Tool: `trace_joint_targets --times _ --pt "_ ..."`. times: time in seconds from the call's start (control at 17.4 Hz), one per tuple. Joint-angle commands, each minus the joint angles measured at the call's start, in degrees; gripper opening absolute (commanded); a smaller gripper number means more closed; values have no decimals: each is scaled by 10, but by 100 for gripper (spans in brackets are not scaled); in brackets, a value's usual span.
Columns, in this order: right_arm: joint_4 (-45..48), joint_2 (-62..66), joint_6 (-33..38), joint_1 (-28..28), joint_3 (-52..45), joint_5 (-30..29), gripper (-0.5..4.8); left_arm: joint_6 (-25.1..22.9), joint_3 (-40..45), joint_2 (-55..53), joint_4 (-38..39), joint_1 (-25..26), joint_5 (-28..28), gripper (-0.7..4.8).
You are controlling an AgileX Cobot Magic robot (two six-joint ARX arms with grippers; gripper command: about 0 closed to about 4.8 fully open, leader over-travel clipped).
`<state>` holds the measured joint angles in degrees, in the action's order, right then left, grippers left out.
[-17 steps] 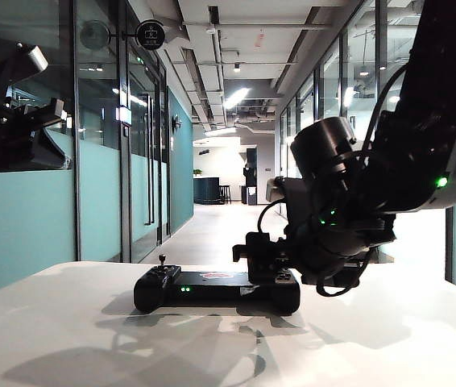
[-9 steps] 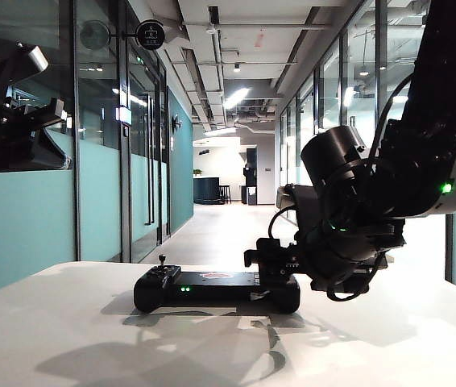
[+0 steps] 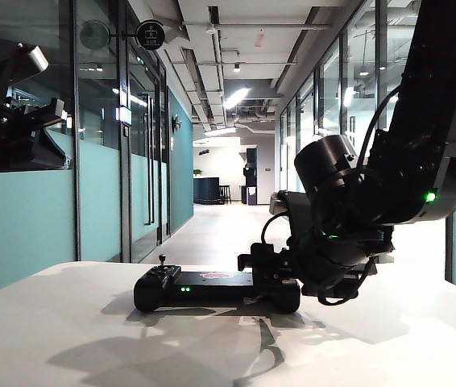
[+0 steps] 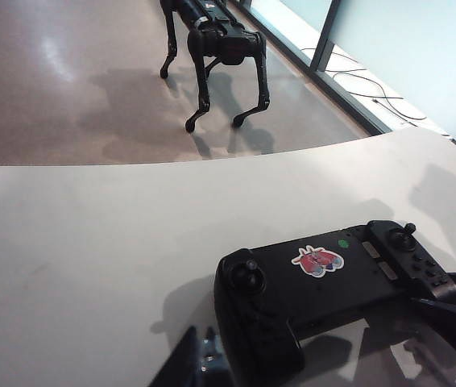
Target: Push the left joystick on the remote control sitting on the white table forward to make the robot dog walk in a straight line until it approaches the door.
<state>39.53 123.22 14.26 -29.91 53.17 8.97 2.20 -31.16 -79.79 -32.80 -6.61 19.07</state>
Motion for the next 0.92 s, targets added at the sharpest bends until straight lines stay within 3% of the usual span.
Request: trace_joint_targets --times 0.06,0.57,0.92 --pt "6 2 8 -1 5 0 301 -2 -2 2 -8 0 3 -5" --pt "14 9 7 -1 12 3 301 0 -2 2 -8 0 3 -5" --pt "14 16 7 -1 12 3 198 -1 -2 2 -8 0 3 -5"
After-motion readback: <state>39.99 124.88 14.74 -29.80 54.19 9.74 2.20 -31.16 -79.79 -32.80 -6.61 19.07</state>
